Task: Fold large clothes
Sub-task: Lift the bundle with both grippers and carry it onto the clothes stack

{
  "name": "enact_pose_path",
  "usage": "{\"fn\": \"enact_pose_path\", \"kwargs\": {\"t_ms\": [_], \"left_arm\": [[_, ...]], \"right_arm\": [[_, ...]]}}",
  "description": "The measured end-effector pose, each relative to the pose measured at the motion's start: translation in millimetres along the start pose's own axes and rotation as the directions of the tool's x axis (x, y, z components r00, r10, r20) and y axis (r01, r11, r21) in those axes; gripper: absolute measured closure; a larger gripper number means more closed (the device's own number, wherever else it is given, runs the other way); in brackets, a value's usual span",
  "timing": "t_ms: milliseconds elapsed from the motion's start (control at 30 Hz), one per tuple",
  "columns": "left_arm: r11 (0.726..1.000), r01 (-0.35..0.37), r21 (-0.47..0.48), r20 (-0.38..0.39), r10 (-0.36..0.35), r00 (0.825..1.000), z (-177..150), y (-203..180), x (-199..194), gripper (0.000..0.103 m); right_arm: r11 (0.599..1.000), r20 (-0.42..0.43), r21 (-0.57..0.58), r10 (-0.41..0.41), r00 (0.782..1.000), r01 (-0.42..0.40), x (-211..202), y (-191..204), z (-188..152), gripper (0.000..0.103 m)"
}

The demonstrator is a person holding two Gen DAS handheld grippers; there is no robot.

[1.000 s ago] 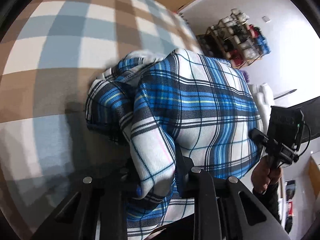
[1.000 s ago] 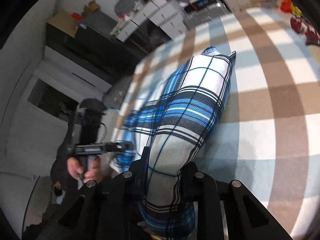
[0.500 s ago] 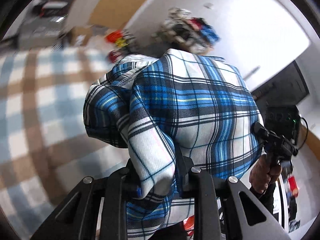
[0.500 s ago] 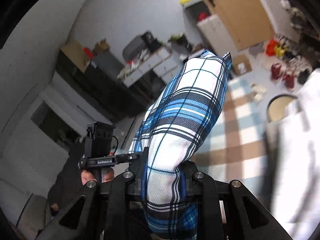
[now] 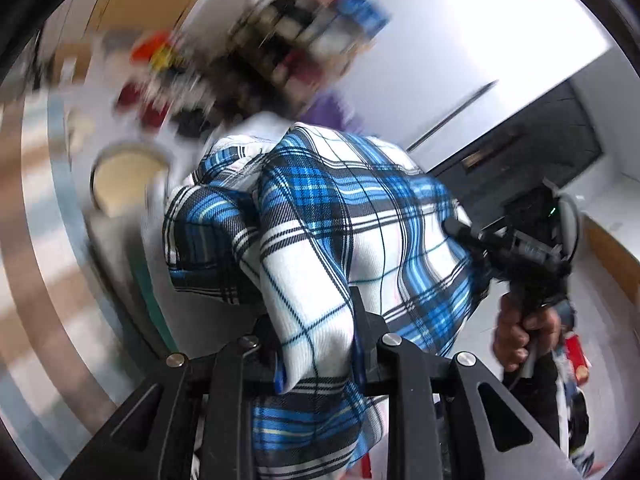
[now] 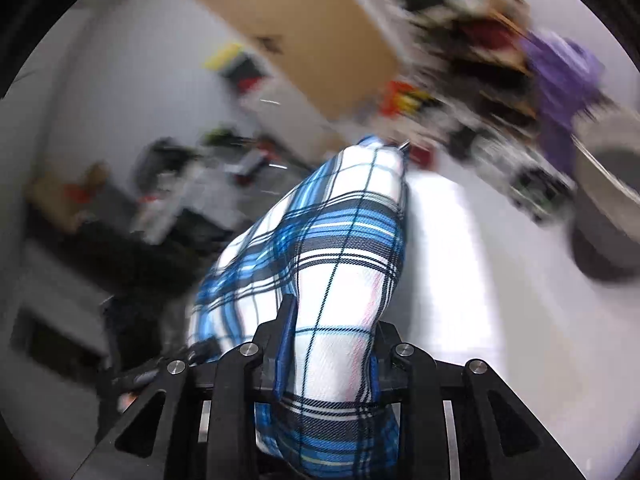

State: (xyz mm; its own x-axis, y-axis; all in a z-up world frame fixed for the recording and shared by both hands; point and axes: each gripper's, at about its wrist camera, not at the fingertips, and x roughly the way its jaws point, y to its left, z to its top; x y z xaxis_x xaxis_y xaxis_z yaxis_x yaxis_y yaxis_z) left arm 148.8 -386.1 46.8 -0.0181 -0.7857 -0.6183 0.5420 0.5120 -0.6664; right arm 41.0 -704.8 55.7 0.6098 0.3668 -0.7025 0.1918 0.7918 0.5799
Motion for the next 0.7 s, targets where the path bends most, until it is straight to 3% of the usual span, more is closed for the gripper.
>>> {"fn": "enact_pose_path", "kwargs": {"t_ms": [67,133,200,300,367,433,567,667,700], "left_arm": [[0.999,-0.046,0.021,-0.017,0.046,0.999,-12.0,15.1,25.5,0.084],[0.997,-0.043,0.061,0.017,0.043,0.999,-14.1,25.2,21.4,0.081],[0.998,-0.046,0.043,0.023,0.045,0.999,-11.8,33.3,11.8,0.077],[0.991,-0.115,0.070,0.036,0.113,0.993,-17.0,37.2,-10.3,0.064],[0.978,-0.181,0.107,0.057,0.176,0.983,-15.8,37.6,-26.7,0.064],[0.954,-0.272,0.122,0.123,0.258,0.958,-15.7,29.9,-48.4,0.064],[0.941,-0.306,0.145,0.232,0.268,0.935,-16.9,-12.1,-70.9,0.064],[0.936,-0.267,0.232,0.261,0.204,0.944,-17.5,-42.4,-63.4,0.064],[0.929,-0.259,0.264,0.248,0.194,0.949,-13.8,-50.0,-47.7,0.064]], "right_arm": [[0.999,-0.003,0.032,-0.005,1.000,0.006,19.8,-22.6,-3.9,0.064],[1.000,0.002,0.013,0.021,1.000,-0.021,25.8,-25.7,-7.3,0.053],[0.999,0.007,-0.029,-0.012,1.000,0.012,22.8,-20.9,-9.0,0.038],[0.990,0.039,-0.103,-0.093,0.995,0.097,0.3,-16.8,-8.7,0.038],[0.972,0.086,-0.151,-0.168,0.982,0.179,-17.7,-5.2,-16.2,0.038],[0.943,0.153,-0.227,-0.212,0.965,0.244,-35.1,18.0,-27.3,0.042],[0.894,0.221,-0.375,-0.173,0.960,0.247,-54.3,59.2,-55.9,0.045],[0.834,0.195,-0.460,-0.241,0.951,0.306,-35.2,76.4,-69.8,0.052],[0.819,0.180,-0.464,-0.285,0.942,0.337,-23.2,72.6,-70.0,0.059]]}}
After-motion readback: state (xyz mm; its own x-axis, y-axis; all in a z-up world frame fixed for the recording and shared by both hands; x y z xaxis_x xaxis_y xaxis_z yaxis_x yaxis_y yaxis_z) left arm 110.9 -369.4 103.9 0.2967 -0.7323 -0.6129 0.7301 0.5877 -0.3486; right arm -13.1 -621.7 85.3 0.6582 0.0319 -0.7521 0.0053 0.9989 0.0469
